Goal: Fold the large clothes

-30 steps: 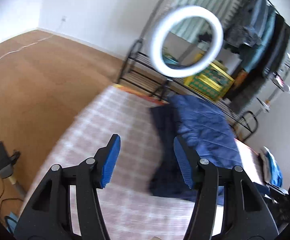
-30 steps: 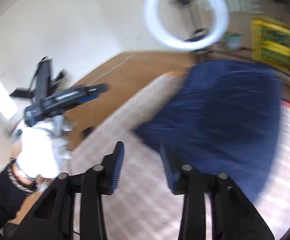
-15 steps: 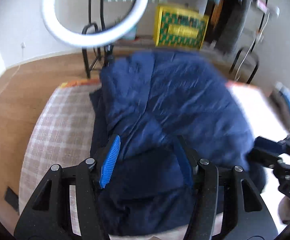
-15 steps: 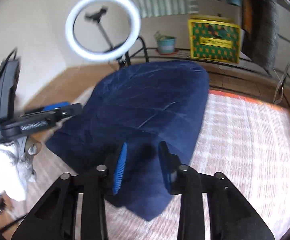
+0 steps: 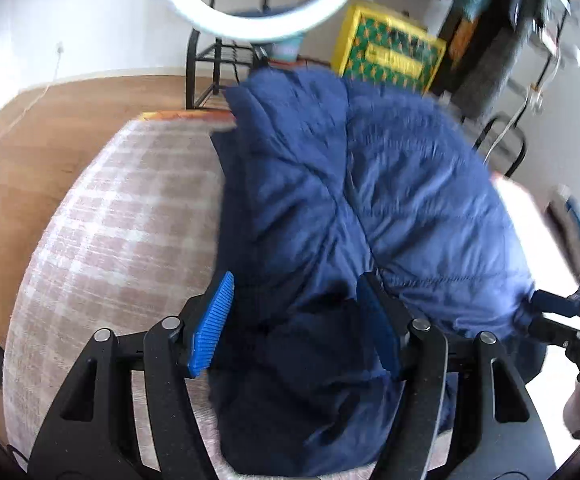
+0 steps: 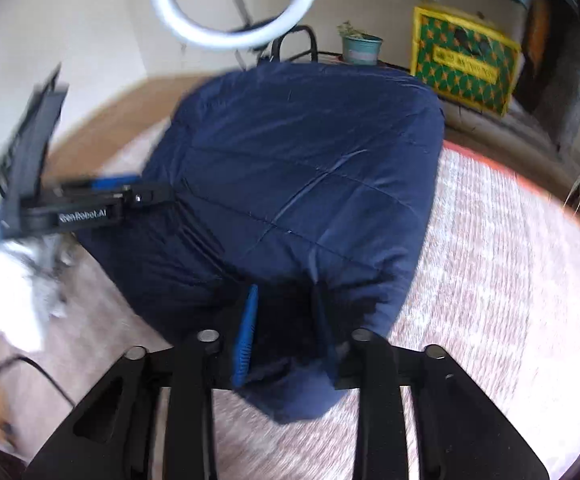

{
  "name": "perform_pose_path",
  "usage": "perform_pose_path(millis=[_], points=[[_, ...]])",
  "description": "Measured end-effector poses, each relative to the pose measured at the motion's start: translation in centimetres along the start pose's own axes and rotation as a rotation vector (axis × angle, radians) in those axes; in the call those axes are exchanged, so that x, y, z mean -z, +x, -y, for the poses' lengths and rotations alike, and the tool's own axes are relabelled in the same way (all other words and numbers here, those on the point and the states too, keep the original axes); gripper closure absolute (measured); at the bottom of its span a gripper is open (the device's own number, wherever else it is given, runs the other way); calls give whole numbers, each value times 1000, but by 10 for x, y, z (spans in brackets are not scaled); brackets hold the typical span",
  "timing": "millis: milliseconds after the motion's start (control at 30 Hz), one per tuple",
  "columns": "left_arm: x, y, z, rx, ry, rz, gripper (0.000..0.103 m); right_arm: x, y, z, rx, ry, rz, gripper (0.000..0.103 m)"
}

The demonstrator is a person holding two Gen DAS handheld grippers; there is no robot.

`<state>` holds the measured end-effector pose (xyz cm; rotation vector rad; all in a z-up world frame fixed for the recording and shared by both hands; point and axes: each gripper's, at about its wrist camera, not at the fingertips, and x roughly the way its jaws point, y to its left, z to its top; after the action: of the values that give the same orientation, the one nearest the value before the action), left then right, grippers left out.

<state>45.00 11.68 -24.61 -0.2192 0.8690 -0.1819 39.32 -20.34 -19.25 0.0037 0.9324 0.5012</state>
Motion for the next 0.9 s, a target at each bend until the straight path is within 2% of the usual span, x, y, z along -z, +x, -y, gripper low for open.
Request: perform_pose_path(millis=[67,133,233,300,367,500,667,800,900], points=[[-12,-14,-17,62,-70,12,34,1,-13,18,-57,71,41,37],[-25,-22,-31,78,-126,23,33,-1,-19,37,-70,131,61,35],[-45,-36,-36,55,-130,69,33,-17,-27,58,-4,148,118,36],[-56,-39,-26,26,-79,90,33,-35,-27,60,22,111,150,54],[-64,-34,-15,12,-37,90,33,-57,-21,59,39,81,167,60],[-64,-4,6,-28,42,50,33,-99,9,58,69,72,209,66],[-48,43,13,-109,109,-28,33,-123,54,54,76,20,178,66],[-34,56,-2,-80,64,-28,27,-121,97,58,124,-35,84,66],[-28,63,-15,-38,9,-27,22,-115,110,75,76,6,48,66]])
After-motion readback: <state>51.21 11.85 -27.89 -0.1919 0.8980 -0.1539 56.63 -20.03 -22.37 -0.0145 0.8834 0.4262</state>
